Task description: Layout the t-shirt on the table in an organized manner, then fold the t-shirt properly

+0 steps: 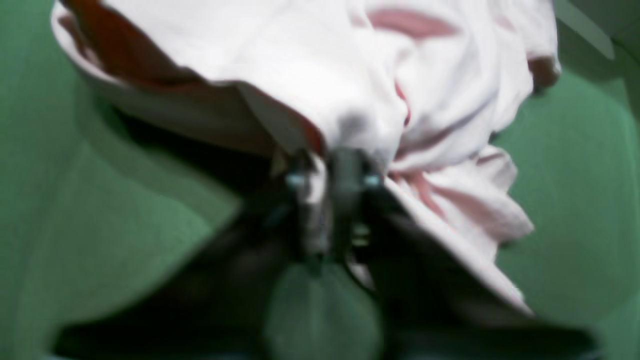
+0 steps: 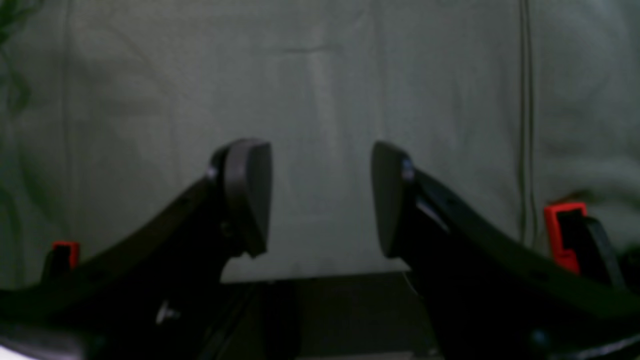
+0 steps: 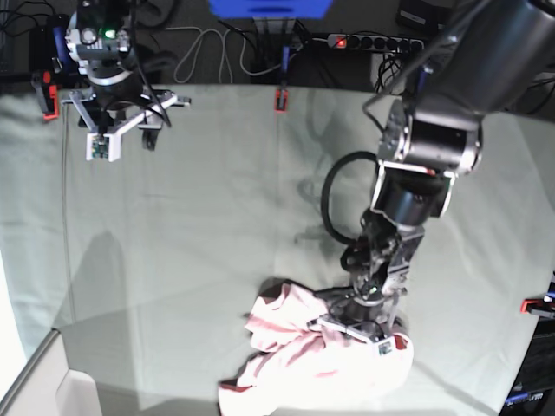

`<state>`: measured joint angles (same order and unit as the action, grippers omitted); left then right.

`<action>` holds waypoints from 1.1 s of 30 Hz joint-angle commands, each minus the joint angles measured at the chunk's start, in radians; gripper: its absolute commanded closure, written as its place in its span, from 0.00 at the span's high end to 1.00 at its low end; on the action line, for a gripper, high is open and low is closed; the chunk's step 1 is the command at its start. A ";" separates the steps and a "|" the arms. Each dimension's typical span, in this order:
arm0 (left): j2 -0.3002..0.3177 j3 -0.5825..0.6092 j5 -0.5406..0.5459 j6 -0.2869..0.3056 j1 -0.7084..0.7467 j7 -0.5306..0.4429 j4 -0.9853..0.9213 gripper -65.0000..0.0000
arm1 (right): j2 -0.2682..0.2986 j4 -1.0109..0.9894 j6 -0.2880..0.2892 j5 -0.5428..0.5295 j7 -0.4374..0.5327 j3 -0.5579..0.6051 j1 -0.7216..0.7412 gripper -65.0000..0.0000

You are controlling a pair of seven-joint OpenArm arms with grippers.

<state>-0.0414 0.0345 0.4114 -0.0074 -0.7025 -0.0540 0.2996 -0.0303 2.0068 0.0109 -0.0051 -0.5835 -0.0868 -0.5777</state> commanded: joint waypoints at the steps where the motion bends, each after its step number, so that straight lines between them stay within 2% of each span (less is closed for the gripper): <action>1: -0.002 0.000 0.001 0.007 -0.042 -0.031 0.002 0.00 | 0.002 0.015 -0.002 -0.002 0.020 0.000 -0.005 0.48; 5: 0.001 -0.006 0.004 0.007 -0.042 -0.025 0.033 0.00 | 0.008 0.015 -0.002 -0.002 0.020 0.000 0.000 0.48; 8: 0.021 -0.026 0.036 0.004 0.027 0.053 0.168 0.00 | 0.030 0.012 -0.002 -0.002 0.020 0.000 0.002 0.48; 12: 0.122 -0.130 0.166 0.004 0.255 0.286 0.599 0.00 | 0.054 0.001 -0.002 -0.002 0.021 0.000 0.006 0.48; 15: 0.186 -0.210 0.234 0.008 0.430 0.412 0.915 0.00 | 0.060 0.001 -0.002 -0.002 0.027 0.002 0.020 0.48; 18: 0.240 -0.313 0.291 0.010 0.604 0.474 1.159 0.00 | 0.060 0.001 -0.002 -0.002 0.023 0.002 0.045 0.49; 21: 0.282 -0.430 0.366 0.013 0.763 0.506 1.308 0.00 | 0.062 0.001 0.001 -0.002 0.021 0.006 0.071 0.49; 24: 0.300 -0.523 0.444 0.013 0.901 0.524 1.370 0.00 | 0.074 0.001 0.002 -0.002 0.021 0.015 0.095 0.49; 27: 0.305 -0.605 0.499 0.013 1.007 0.521 1.349 0.00 | 0.077 0.001 0.002 -0.002 0.021 0.054 0.123 0.49; 31: 0.301 -0.651 0.519 0.014 1.065 0.523 1.246 0.00 | 0.096 0.001 0.002 -0.002 0.021 0.138 0.146 0.51; 33: 0.303 -0.652 0.519 0.059 1.070 0.523 1.193 0.01 | 0.094 0.001 0.002 -0.002 0.021 0.181 0.155 0.55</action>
<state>0.2489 -0.6117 0.9146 0.0349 0.3664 0.4850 1.4746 0.0635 1.9896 0.0116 -0.0044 -0.5831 0.0956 -0.4267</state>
